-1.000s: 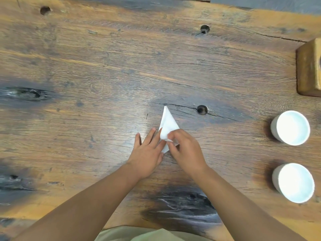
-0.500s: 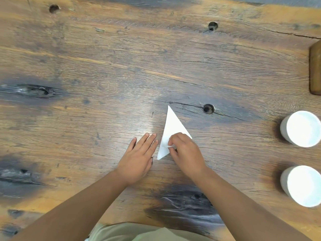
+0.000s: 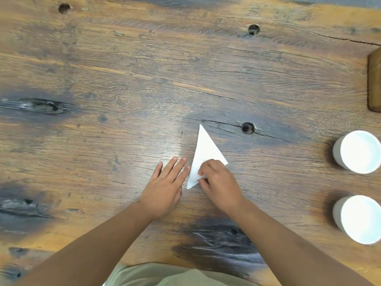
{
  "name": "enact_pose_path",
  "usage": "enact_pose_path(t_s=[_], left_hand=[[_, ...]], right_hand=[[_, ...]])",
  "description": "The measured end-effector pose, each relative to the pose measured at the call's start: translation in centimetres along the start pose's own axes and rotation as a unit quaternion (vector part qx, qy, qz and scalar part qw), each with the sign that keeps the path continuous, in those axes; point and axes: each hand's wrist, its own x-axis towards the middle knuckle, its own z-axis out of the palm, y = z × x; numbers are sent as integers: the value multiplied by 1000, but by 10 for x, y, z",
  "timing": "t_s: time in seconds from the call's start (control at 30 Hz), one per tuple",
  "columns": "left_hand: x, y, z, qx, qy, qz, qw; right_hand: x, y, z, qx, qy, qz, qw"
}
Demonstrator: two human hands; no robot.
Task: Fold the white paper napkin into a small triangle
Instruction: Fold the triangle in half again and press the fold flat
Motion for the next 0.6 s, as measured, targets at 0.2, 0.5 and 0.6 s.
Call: enact_pose_path(t_s=[0.2,0.5,0.6], left_hand=[[1,0,2,-4,1,-4,1000],[1,4,6,-4,-3,-4,1000],[-1,7,5,3,-13,-4,1000]], right_hand=[[-4,1,3,-22,-15,-6,1000],[-8,-2,5,-29,-19,-3,999],[-10,-1,5,-35,-17,-5,999]])
